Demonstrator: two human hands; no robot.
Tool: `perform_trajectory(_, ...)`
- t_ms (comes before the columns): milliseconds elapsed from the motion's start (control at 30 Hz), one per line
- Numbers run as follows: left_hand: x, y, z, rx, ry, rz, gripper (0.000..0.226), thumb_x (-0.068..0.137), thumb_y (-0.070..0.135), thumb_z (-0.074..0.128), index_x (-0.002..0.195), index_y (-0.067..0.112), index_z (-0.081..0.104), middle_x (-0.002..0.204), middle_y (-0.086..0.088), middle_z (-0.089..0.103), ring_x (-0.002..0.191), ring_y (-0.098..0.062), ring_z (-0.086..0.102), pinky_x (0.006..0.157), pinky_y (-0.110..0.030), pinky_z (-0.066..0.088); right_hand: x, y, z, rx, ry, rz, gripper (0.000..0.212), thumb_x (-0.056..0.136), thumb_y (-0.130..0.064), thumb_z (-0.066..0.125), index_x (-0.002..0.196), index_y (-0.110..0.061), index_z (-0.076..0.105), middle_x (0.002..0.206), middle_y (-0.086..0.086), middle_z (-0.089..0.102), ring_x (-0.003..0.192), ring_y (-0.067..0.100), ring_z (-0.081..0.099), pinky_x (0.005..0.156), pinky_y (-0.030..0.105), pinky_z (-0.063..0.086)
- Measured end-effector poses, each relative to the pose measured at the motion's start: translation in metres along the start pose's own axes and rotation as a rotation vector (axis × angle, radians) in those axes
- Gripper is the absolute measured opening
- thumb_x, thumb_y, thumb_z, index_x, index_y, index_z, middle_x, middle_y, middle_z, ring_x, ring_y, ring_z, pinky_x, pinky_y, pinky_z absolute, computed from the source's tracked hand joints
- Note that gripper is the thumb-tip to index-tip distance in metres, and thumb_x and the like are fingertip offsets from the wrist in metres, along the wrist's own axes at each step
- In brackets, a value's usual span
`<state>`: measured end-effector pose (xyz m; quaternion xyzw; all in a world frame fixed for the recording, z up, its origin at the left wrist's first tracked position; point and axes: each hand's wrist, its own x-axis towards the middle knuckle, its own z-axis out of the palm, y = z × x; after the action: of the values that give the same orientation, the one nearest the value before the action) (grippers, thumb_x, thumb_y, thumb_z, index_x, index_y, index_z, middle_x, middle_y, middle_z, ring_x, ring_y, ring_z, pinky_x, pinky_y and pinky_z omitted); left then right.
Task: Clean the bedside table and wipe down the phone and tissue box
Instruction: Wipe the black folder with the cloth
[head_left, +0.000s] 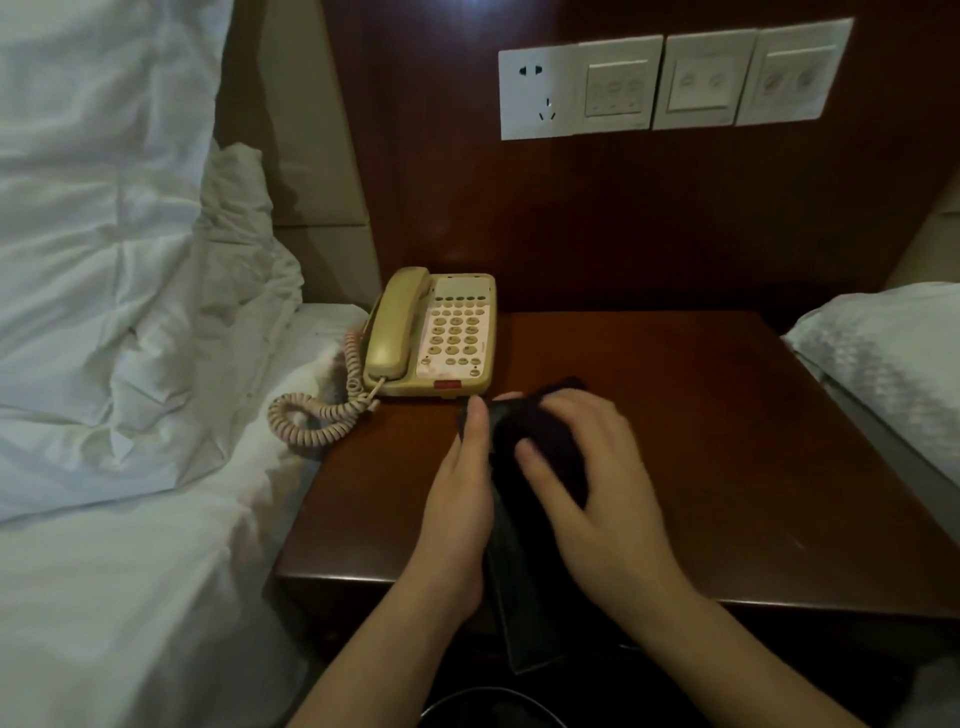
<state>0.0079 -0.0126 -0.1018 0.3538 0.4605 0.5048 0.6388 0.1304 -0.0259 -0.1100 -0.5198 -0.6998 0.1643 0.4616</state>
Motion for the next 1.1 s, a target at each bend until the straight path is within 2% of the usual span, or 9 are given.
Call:
perform_trajectory(67, 0.001, -0.001, -0.002, 0.0, 0.018, -0.015, 0.047, 0.096, 0.063, 0.045, 0.104, 0.027, 0.075, 0.084, 0.006, 0.079, 0.072, -0.006, 0.075, 0.061, -0.023, 0.054, 0.0, 0.001, 0.004, -0.068, -0.124, -0.112, 0.034, 0.095, -0.047, 0.05, 0.128, -0.036, 0.05, 0.132, -0.025, 0.042, 0.131, -0.002, 0.036, 0.11, 0.023, 0.031)
perform_trajectory(167, 0.006, -0.002, -0.002, 0.019, -0.022, 0.02, 0.048, 0.098, 0.058, 0.045, 0.104, 0.021, 0.075, 0.091, 0.0, 0.08, 0.08, -0.01, 0.076, 0.064, -0.023, 0.055, 0.007, 0.015, -0.011, -0.274, -0.098, -0.207, 0.035, 0.092, -0.043, 0.053, 0.125, -0.032, 0.053, 0.131, -0.021, 0.044, 0.129, 0.0, 0.037, 0.112, 0.03, 0.032)
perform_trajectory(333, 0.019, 0.0, 0.007, 0.023, 0.055, 0.088, 0.054, 0.094, 0.063, 0.047, 0.124, 0.024, 0.069, 0.109, 0.006, 0.078, 0.098, -0.012, 0.074, 0.078, -0.026, 0.06, -0.005, 0.034, -0.04, 0.053, -0.003, 0.296, 0.026, 0.089, -0.051, 0.054, 0.113, -0.043, 0.049, 0.119, -0.022, 0.053, 0.104, 0.001, 0.057, 0.088, 0.031, 0.054)
perform_trajectory(467, 0.021, 0.001, 0.017, 0.063, 0.007, 0.171, 0.034, 0.102, 0.051, 0.044, 0.103, 0.027, 0.068, 0.082, 0.021, 0.076, 0.075, 0.005, 0.072, 0.056, -0.012, 0.053, -0.028, 0.032, -0.059, 0.347, -0.061, 0.456, 0.019, 0.087, -0.034, 0.069, 0.097, -0.046, 0.057, 0.093, -0.021, 0.067, 0.079, 0.005, 0.069, 0.069, 0.034, 0.059)
perform_trajectory(567, 0.023, -0.007, 0.028, 0.124, -0.016, 0.19, 0.029, 0.095, 0.05, 0.055, 0.113, 0.03, 0.066, 0.097, 0.018, 0.077, 0.089, 0.002, 0.072, 0.074, -0.017, 0.058, -0.028, 0.038, -0.073, 0.416, 0.042, 0.518, 0.023, 0.082, -0.022, 0.077, 0.095, -0.034, 0.062, 0.086, -0.018, 0.068, 0.076, 0.006, 0.068, 0.062, 0.022, 0.055)
perform_trajectory(667, 0.019, -0.023, 0.037, 0.141, -0.065, 0.112, 0.047, 0.084, 0.041, 0.074, 0.127, 0.028, 0.06, 0.116, 0.007, 0.075, 0.103, -0.009, 0.073, 0.088, -0.031, 0.06, -0.019, 0.046, -0.078, 0.47, 0.27, 0.575, 0.024, 0.081, -0.018, 0.079, 0.097, -0.026, 0.063, 0.085, -0.008, 0.069, 0.073, 0.002, 0.067, 0.056, 0.016, 0.051)
perform_trajectory(767, 0.01, -0.038, 0.047, 0.166, -0.038, 0.142, 0.029, 0.093, 0.027, 0.07, 0.121, 0.03, 0.062, 0.112, 0.011, 0.075, 0.102, -0.007, 0.072, 0.082, -0.027, 0.06, -0.012, 0.05, -0.08, 0.386, 0.299, 0.491, 0.026, 0.083, -0.023, 0.078, 0.098, -0.035, 0.059, 0.092, -0.013, 0.066, 0.08, -0.003, 0.064, 0.061, 0.014, 0.05)
perform_trajectory(933, 0.013, -0.038, 0.043, 0.173, 0.174, 0.309, 0.017, 0.098, 0.022, 0.064, 0.112, 0.031, 0.062, 0.104, 0.013, 0.076, 0.097, -0.004, 0.072, 0.084, -0.03, 0.058, -0.034, 0.043, -0.057, -0.278, 0.015, 0.09, 0.027, 0.087, -0.039, 0.068, 0.109, -0.039, 0.052, 0.12, -0.018, 0.046, 0.108, 0.002, 0.045, 0.087, 0.022, 0.038)
perform_trajectory(1100, 0.017, -0.038, 0.047, 0.251, 0.176, 0.347, 0.017, 0.098, 0.023, 0.064, 0.113, 0.031, 0.062, 0.108, 0.01, 0.075, 0.1, -0.004, 0.071, 0.087, -0.032, 0.059, -0.04, 0.046, -0.062, -0.387, -0.079, 0.012, 0.03, 0.091, -0.043, 0.063, 0.118, -0.038, 0.05, 0.117, -0.017, 0.043, 0.107, 0.004, 0.039, 0.084, 0.02, 0.037)
